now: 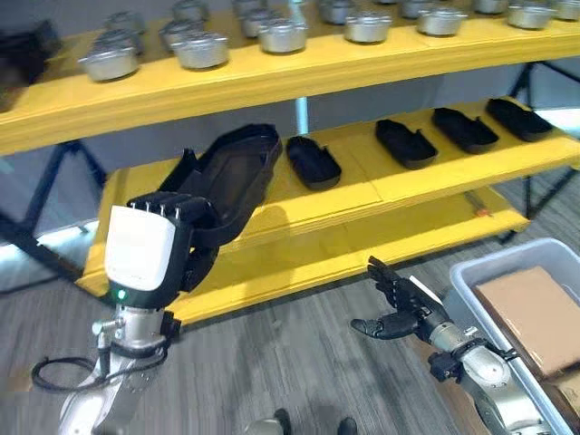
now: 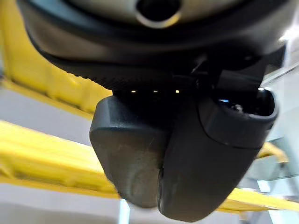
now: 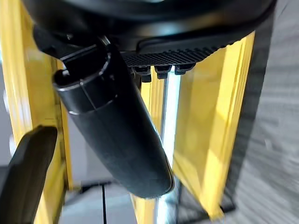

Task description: Move parts from the plastic box to the shelf.

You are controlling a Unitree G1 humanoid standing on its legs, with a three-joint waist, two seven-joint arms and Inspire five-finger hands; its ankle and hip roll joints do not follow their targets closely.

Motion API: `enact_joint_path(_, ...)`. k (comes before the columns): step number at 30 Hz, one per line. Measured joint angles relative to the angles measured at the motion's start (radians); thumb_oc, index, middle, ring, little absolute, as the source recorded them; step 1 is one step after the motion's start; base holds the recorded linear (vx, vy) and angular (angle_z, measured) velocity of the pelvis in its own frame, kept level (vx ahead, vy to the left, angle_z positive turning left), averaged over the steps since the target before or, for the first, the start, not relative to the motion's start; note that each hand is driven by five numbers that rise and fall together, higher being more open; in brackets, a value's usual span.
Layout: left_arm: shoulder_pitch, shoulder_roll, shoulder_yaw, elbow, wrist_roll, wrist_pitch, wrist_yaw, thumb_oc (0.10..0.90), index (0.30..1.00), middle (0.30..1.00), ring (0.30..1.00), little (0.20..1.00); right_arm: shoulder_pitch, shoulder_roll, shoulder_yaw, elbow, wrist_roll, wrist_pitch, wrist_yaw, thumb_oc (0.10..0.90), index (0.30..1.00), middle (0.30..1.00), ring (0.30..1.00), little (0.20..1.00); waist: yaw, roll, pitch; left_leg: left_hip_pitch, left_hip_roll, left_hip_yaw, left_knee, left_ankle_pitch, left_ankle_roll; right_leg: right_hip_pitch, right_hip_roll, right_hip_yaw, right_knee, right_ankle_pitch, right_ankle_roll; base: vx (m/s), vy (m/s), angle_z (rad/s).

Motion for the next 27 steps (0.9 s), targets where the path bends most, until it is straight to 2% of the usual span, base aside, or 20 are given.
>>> enact_joint_path(1, 0.005, 0.003, 0.002, -0.001, -0.001, 0.006, 0.016, 0.400, 0.300, 0.300, 0.300, 0.300, 0.003, 0.002, -0.012, 0.000, 0.000, -0.009, 0.015, 0.900, 1.000, 1.000, 1.000, 1.000, -0.024, 0.003, 0.002, 0.048, 0.074, 0.050, -0.014, -0.029, -0.012, 0.028, 0.009, -0.039, -0.019, -0.006, 0.010, 0.13, 0.413, 0.76)
enact_joint_path(2, 0.008, 0.002, 0.002, -0.001, -0.006, 0.007, 0.028, 0.400, 0.300, 0.300, 0.300, 0.300, 0.006, 0.002, -0.022, 0.001, 0.000, -0.010, 0.033, 0.900, 1.000, 1.000, 1.000, 1.000, -0.037, 0.009, 0.004, 0.094, 0.122, 0.053, -0.082, -0.030, -0.022, 0.037, 0.016, -0.044, -0.019, -0.001, 0.025, 0.14, 0.485, 0.60)
enact_joint_path(4, 0.023, -0.023, 0.010, -0.001, -0.006, -0.016, 0.037, 0.400, 0.300, 0.300, 0.300, 0.300, 0.039, -0.039, -0.054, -0.024, 0.000, -0.019, 0.090, 0.900, 1.000, 1.000, 1.000, 1.000, -0.053, 0.025, 0.001, 0.209, 0.209, 0.036, -0.337, -0.008, -0.066, 0.032, 0.020, -0.051, -0.009, 0.001, 0.046, 0.14, 0.431, 0.17)
enact_joint_path(5, 0.033, -0.036, 0.009, -0.002, -0.006, -0.028, 0.037, 0.400, 0.300, 0.300, 0.300, 0.300, 0.063, -0.083, -0.052, -0.037, 0.000, -0.019, 0.114, 0.900, 1.000, 1.000, 1.000, 1.000, -0.062, 0.033, -0.001, 0.226, 0.255, 0.034, -0.368, 0.014, -0.102, 0.036, 0.017, -0.058, -0.010, 0.002, 0.053, 0.08, 0.362, 0.18)
enact_joint_path(6, 0.035, -0.036, 0.007, -0.001, -0.005, -0.035, 0.035, 0.400, 0.300, 0.300, 0.300, 0.300, 0.079, -0.108, -0.056, -0.045, 0.002, -0.019, 0.127, 0.900, 1.000, 1.000, 1.000, 1.000, -0.071, 0.028, 0.002, 0.220, 0.278, 0.051, -0.368, 0.022, -0.113, 0.044, -0.005, -0.080, -0.010, 0.019, 0.061, 0.08, 0.472, 0.27)
enact_joint_path(7, 0.033, -0.036, -0.003, -0.001, -0.006, -0.033, 0.034, 0.400, 0.300, 0.300, 0.300, 0.300, 0.086, -0.124, -0.056, -0.045, 0.009, -0.019, 0.126, 0.900, 1.000, 1.000, 1.000, 1.000, -0.079, 0.026, 0.003, 0.216, 0.269, 0.080, -0.367, 0.031, -0.101, 0.055, -0.025, -0.101, -0.010, 0.023, 0.077, 0.10, 0.437, 0.43)
enact_joint_path(8, 0.036, -0.035, -0.013, 0.000, -0.006, -0.036, 0.035, 0.400, 0.300, 0.300, 0.300, 0.300, 0.087, -0.126, -0.059, -0.048, 0.022, -0.019, 0.126, 0.900, 1.000, 1.000, 1.000, 1.000, -0.092, 0.046, 0.000, 0.225, 0.231, 0.071, -0.367, 0.045, -0.081, 0.075, -0.055, -0.102, -0.006, 0.032, 0.123, 0.07, 0.697, 0.37)
enact_joint_path(9, 0.026, -0.022, -0.016, 0.017, -0.006, -0.034, 0.050, 0.400, 0.300, 0.300, 0.300, 0.300, 0.086, -0.094, -0.051, -0.072, 0.028, -0.018, 0.113, 0.900, 1.000, 1.000, 1.000, 1.000, -0.096, 0.056, -0.004, 0.227, 0.153, 0.055, -0.369, 0.039, -0.039, 0.083, -0.104, -0.098, 0.010, 0.038, 0.185, 0.08, 0.702, 0.42)
enact_joint_path(10, 0.007, -0.021, -0.016, 0.028, -0.008, -0.027, 0.050, 0.400, 0.300, 0.300, 0.300, 0.300, 0.092, -0.073, -0.024, -0.100, 0.030, -0.018, 0.118, 0.900, 1.000, 1.000, 1.000, 1.000, -0.092, 0.021, -0.002, 0.233, 0.082, 0.046, -0.364, 0.022, -0.009, 0.083, -0.168, -0.099, 0.030, 0.053, 0.190, 0.07, 0.663, 0.41)
enact_joint_path(11, -0.014, -0.021, -0.022, 0.043, -0.010, -0.020, 0.049, 0.400, 0.300, 0.300, 0.300, 0.300, 0.090, -0.047, -0.009, -0.118, 0.029, -0.017, 0.122, 0.900, 1.000, 1.000, 1.000, 1.000, -0.090, -0.002, 0.001, 0.228, 0.036, 0.042, -0.364, 0.010, 0.016, 0.088, -0.216, -0.098, 0.050, 0.073, 0.191, 0.08, 0.411, 0.64)
enact_joint_path(13, -0.072, -0.016, -0.051, 0.073, -0.011, -0.004, 0.037, 0.400, 0.300, 0.300, 0.300, 0.300, 0.081, -0.030, 0.021, -0.168, 0.027, -0.017, 0.132, 0.900, 1.000, 1.000, 1.000, 1.000, -0.090, -0.011, 0.001, 0.235, -0.016, 0.003, -0.364, -0.001, 0.065, 0.088, -0.278, -0.081, 0.096, 0.128, 0.163, 0.05, 0.265, 0.66)
enact_joint_path(15, -0.089, 0.031, -0.052, 0.065, -0.034, 0.012, 0.023, 0.400, 0.300, 0.300, 0.300, 0.300, 0.060, -0.023, 0.048, -0.208, 0.027, -0.019, 0.151, 0.900, 1.000, 1.000, 1.000, 1.000, -0.048, -0.016, 0.001, 0.240, -0.025, -0.002, -0.363, -0.018, 0.096, 0.052, -0.258, -0.038, 0.125, 0.095, 0.213, 0.04, 0.208, 0.28)
enact_joint_path(16, -0.114, 0.059, -0.055, 0.066, -0.049, 0.026, 0.011, 0.400, 0.300, 0.300, 0.300, 0.300, 0.052, -0.021, 0.048, -0.221, 0.027, -0.019, 0.152, 0.900, 1.000, 1.000, 1.000, 1.000, -0.038, -0.035, 0.002, 0.240, -0.042, -0.015, -0.363, -0.022, 0.106, 0.046, -0.249, -0.036, 0.133, 0.123, 0.218, 0.02, 0.161, 0.31)
enact_joint_path(17, -0.132, 0.083, -0.055, 0.066, -0.050, 0.041, 0.002, 0.400, 0.300, 0.300, 0.300, 0.300, 0.030, -0.022, 0.047, -0.220, 0.027, -0.019, 0.152, 0.900, 1.000, 1.000, 1.000, 1.000, -0.028, -0.053, 0.003, 0.244, -0.061, -0.020, -0.363, -0.029, 0.116, 0.039, -0.262, -0.068, 0.151, 0.137, 0.224, 0.01, 0.156, 0.20)
enact_joint_path(18, -0.142, 0.097, -0.054, 0.066, -0.052, 0.053, 0.001, 0.400, 0.300, 0.300, 0.300, 0.300, 0.007, -0.018, 0.040, -0.213, 0.027, -0.019, 0.146, 0.900, 1.000, 1.000, 1.000, 1.000, -0.014, -0.066, 0.000, 0.248, -0.070, -0.012, -0.363, -0.034, 0.124, 0.034, -0.270, -0.053, 0.156, 0.159, 0.230, -0.01, 0.130, 0.07)
enact_joint_path(20, -0.165, 0.122, -0.058, 0.066, -0.078, 0.060, -0.014, 0.400, 0.300, 0.300, 0.300, 0.300, -0.027, 0.005, 0.026, -0.187, 0.028, -0.020, 0.134, 0.900, 1.000, 1.000, 1.000, 1.000, -0.008, -0.079, 0.006, 0.246, -0.077, -0.014, -0.363, -0.039, 0.131, 0.017, -0.286, -0.047, 0.182, 0.196, 0.243, -0.01, 0.113, -0.01)
enact_joint_path(21, -0.166, 0.128, -0.060, 0.066, -0.083, 0.061, -0.019, 0.400, 0.300, 0.300, 0.300, 0.300, -0.031, 0.008, 0.026, -0.179, 0.028, -0.020, 0.134, 0.900, 1.000, 1.000, 1.000, 1.000, -0.007, -0.086, 0.006, 0.248, -0.077, -0.012, -0.363, -0.040, 0.133, 0.008, -0.292, -0.050, 0.195, 0.191, 0.250, 0.03, 0.155, -0.11)
enact_joint_path(22, -0.166, 0.130, -0.069, 0.067, -0.085, 0.072, -0.019, 0.400, 0.300, 0.300, 0.300, 0.300, -0.029, 0.014, 0.026, -0.179, 0.027, -0.019, 0.134, 0.900, 1.000, 1.000, 1.000, 1.000, -0.003, -0.102, 0.010, 0.254, -0.080, -0.002, -0.363, -0.045, 0.140, 0.003, -0.284, -0.062, 0.200, 0.213, 0.254, 0.05, 0.168, -0.23)
enact_joint_path(26, -0.153, 0.127, -0.073, 0.070, -0.087, 0.076, -0.027, 0.400, 0.300, 0.300, 0.300, 0.300, -0.028, 0.026, 0.027, -0.174, 0.016, -0.016, 0.136, 0.900, 1.000, 1.000, 1.000, 1.000, 0.012, -0.105, 0.021, 0.274, -0.074, 0.045, -0.364, -0.057, 0.137, 0.005, -0.279, -0.097, 0.185, 0.216, 0.261, 0.05, 0.136, -0.40)
enact_joint_path(27, -0.153, 0.122, -0.073, 0.071, -0.087, 0.073, -0.029, 0.400, 0.300, 0.300, 0.300, 0.300, -0.028, 0.026, 0.026, -0.171, 0.015, -0.015, 0.136, 0.900, 1.000, 1.000, 1.000, 1.000, 0.014, -0.106, 0.023, 0.281, -0.079, 0.052, -0.364, -0.068, 0.139, -0.014, -0.278, -0.100, 0.219, 0.220, 0.261, 0.02, 0.150, -0.39)
